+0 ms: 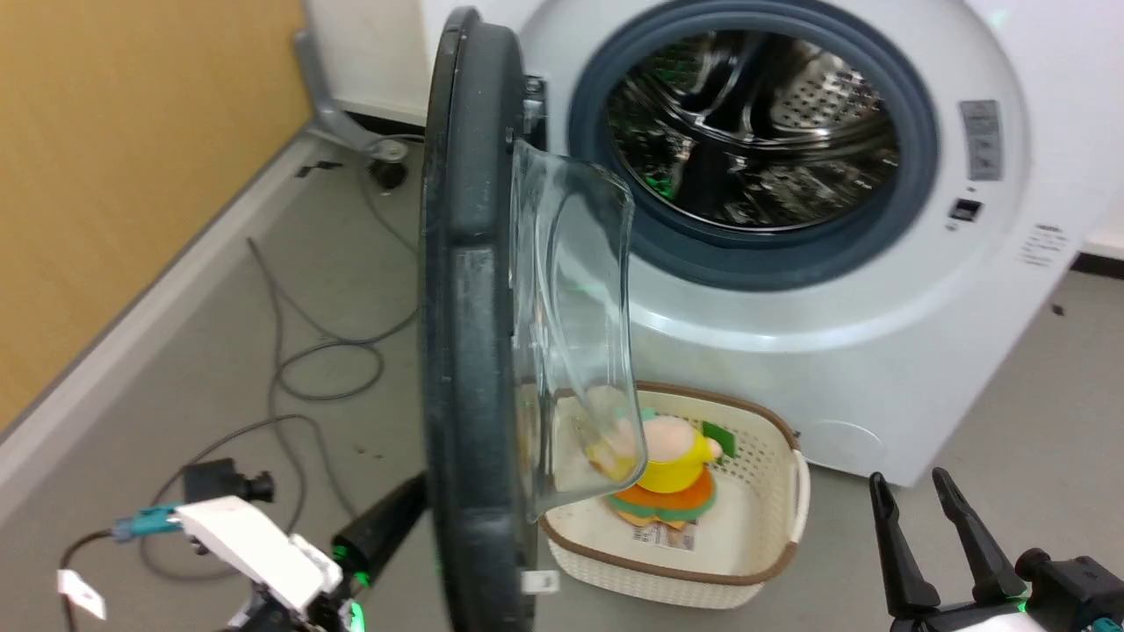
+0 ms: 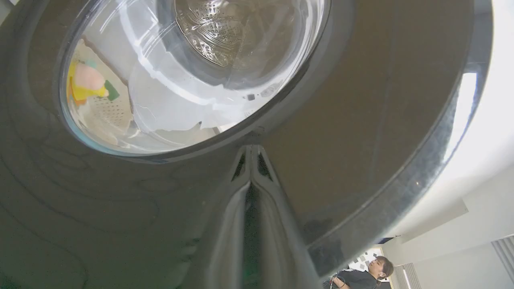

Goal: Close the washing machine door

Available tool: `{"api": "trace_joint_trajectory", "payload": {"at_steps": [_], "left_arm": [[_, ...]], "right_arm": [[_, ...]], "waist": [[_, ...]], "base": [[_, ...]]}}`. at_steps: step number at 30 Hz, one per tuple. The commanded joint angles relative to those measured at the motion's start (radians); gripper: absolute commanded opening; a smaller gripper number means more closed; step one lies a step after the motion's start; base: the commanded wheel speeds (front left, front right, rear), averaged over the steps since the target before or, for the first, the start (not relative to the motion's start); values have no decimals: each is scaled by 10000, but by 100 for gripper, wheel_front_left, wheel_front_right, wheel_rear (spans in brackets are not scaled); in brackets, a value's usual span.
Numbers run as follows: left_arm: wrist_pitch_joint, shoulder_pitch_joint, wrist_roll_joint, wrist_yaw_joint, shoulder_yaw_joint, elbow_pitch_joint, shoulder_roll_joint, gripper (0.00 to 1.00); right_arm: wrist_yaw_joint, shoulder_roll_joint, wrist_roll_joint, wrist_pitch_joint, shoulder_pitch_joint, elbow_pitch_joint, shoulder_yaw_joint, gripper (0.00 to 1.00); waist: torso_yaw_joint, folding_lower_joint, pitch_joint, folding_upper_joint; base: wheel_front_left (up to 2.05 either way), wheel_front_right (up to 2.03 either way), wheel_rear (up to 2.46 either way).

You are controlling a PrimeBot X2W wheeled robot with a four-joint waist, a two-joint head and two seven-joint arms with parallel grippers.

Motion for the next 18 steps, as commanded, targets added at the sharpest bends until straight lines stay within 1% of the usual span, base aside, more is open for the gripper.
{"api": "trace_joint_trajectory", "payload": {"at_steps": [1,8,9,15,16,17,18], "left_arm": [[-135,194,-184,22,-277,-109,-33,0],[-1069,277,-930,-128,-1557,-106,-34,0],[-1381,190,-1164,-237,-1915,11,-34,0],[-2572,-352,-1736,-700,-2755,675,-35,0],[-2781,-504,-1773,-768,-2859,803,-35,0],[-3187,-839,-1722,-909,-3048,1069,-35,0],[-3423,-1032,-1702,-959,-3127,1225,-35,0]], "right_arm": [[8,-44,-52,-44,53,5,13,100],[8,-137,-19,-44,-117,-16,-17,100],[8,-151,-18,-44,-189,-14,-5,100],[8,-134,0,-44,-454,-58,98,100],[8,-126,3,-44,-490,-78,119,100],[8,-108,16,-44,-551,-110,131,100],[8,-99,28,-44,-575,-121,104,100]], "waist": [[-453,1,143,0],[-1591,1,559,0],[-1962,1,702,0],[-3214,1,1199,0],[-3432,1,1291,0],[-3839,1,1475,0],[-4010,1,1554,0]], "base": [[0,0,0],[0,0,0],[0,0,0],[0,0,0],[0,0,0],[0,0,0],[0,0,0]]}}
